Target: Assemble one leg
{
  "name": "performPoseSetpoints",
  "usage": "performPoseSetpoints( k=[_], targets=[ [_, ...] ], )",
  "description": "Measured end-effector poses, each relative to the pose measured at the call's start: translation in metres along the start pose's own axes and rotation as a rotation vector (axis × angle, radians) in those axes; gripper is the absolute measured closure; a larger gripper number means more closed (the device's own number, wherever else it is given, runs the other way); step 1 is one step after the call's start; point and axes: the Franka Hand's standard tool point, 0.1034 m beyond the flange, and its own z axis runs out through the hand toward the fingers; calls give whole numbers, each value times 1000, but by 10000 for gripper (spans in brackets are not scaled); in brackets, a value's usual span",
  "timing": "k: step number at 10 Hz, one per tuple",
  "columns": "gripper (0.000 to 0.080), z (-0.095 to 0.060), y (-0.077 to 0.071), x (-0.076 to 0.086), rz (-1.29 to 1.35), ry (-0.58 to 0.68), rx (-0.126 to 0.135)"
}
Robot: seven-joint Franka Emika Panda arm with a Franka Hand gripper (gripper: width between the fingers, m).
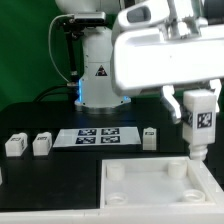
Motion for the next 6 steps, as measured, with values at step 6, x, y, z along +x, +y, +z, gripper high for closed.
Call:
performPoseSetpoints(
  k=[6],
  targets=[
    [511,9,-5,-9,-3,-22,6]
  ],
)
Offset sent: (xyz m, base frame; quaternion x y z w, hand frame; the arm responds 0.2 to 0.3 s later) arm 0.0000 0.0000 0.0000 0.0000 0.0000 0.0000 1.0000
